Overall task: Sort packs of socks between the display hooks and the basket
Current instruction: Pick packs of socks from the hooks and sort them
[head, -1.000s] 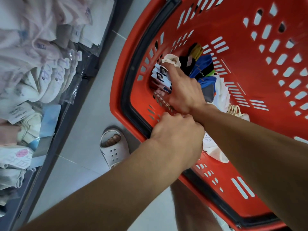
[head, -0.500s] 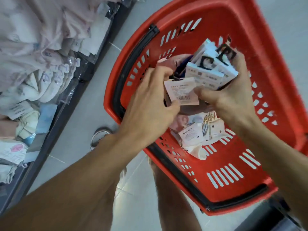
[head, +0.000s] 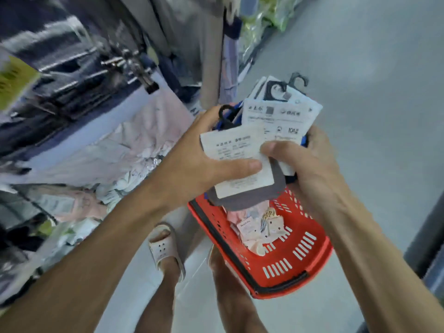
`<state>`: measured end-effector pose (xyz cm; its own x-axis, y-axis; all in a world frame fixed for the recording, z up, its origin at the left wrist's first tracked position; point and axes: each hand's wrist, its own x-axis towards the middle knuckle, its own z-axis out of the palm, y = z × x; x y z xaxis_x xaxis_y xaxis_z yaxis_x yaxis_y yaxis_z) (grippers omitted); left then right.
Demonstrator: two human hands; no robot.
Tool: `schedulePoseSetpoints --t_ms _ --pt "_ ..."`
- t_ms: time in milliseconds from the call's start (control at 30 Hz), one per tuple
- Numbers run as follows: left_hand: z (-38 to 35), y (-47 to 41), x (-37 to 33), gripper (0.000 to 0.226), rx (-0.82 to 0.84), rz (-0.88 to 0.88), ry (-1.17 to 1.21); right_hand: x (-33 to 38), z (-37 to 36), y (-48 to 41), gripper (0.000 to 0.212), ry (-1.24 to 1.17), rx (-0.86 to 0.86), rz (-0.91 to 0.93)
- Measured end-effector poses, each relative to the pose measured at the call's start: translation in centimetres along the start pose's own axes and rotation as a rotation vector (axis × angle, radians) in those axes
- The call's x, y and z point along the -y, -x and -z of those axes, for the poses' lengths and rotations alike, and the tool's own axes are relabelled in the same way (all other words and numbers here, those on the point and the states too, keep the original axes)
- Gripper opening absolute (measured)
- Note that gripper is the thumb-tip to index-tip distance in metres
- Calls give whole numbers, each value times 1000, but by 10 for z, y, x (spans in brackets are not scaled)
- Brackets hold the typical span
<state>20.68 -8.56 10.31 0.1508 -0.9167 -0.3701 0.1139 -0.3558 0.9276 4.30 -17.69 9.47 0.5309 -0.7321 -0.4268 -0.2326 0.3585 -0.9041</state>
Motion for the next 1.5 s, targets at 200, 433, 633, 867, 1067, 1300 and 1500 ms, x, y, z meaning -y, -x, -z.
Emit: schedulePoseSetpoints --t_ms 200,433,633,867,1067,1300,1500 --pt "11 85 -141 58 -171 -72 121 149 -52 65 43 25 217 141" --pt "6 202 -288 88 -743 -210 -128 312 -116 169 42 129 91 523" --pt "-11 323 -374 97 -751 -610 133 418 -182 289 74 564 180 845" --pt "33 438 -438 67 -669 -711 535 489 -212 375 39 547 309 1196" --pt "37 473 -479 54 -539 -802 625 521 -239 391 43 526 130 1385" --pt "57 458 -528 47 -643 -907 454 565 -249 364 38 363 131 1477" --pt "85 429 -572 55 -760 -925 381 613 -251 316 18 143 338 1396"
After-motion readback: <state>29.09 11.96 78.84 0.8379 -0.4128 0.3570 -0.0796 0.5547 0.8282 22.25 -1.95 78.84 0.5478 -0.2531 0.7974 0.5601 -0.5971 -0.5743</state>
